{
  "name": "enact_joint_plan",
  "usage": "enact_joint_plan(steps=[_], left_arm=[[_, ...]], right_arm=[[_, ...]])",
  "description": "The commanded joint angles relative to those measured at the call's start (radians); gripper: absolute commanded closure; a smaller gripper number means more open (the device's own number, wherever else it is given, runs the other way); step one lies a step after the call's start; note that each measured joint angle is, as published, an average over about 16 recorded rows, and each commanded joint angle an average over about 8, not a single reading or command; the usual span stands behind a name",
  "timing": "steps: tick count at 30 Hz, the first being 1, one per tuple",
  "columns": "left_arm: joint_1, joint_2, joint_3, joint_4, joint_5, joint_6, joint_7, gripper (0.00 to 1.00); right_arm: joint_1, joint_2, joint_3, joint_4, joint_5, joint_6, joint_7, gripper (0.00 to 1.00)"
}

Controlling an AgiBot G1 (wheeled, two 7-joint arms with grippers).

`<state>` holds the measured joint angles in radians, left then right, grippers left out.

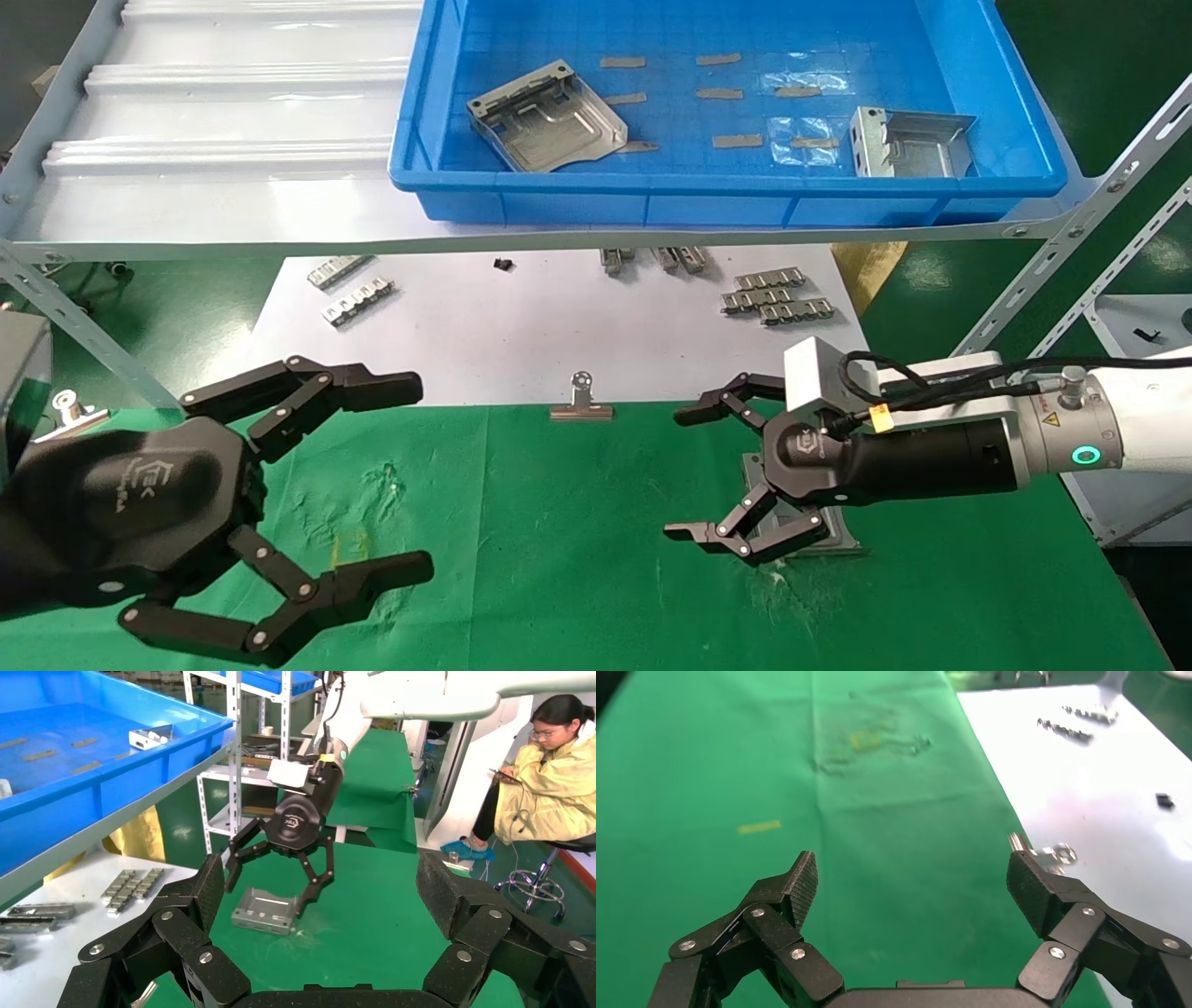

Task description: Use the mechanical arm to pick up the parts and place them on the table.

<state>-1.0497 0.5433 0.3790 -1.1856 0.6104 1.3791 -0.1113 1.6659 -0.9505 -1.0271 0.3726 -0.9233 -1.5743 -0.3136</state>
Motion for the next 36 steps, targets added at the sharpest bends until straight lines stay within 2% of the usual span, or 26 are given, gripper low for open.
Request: enact_joint_plan(steps=[1, 36], left_arm=[[0.0, 0.0, 0.0, 0.0, 0.0, 0.0, 0.0, 0.0], [0.0, 0.0, 0.0, 0.0, 0.0, 0.0, 0.0, 0.0]], right_arm=[[-0.027, 0.015, 0.034, 0.041, 0.009, 0.004, 0.023, 0.0], [-0.495, 0.284, 0.625, 0.763, 0.161, 0.066, 0.419, 0.0]])
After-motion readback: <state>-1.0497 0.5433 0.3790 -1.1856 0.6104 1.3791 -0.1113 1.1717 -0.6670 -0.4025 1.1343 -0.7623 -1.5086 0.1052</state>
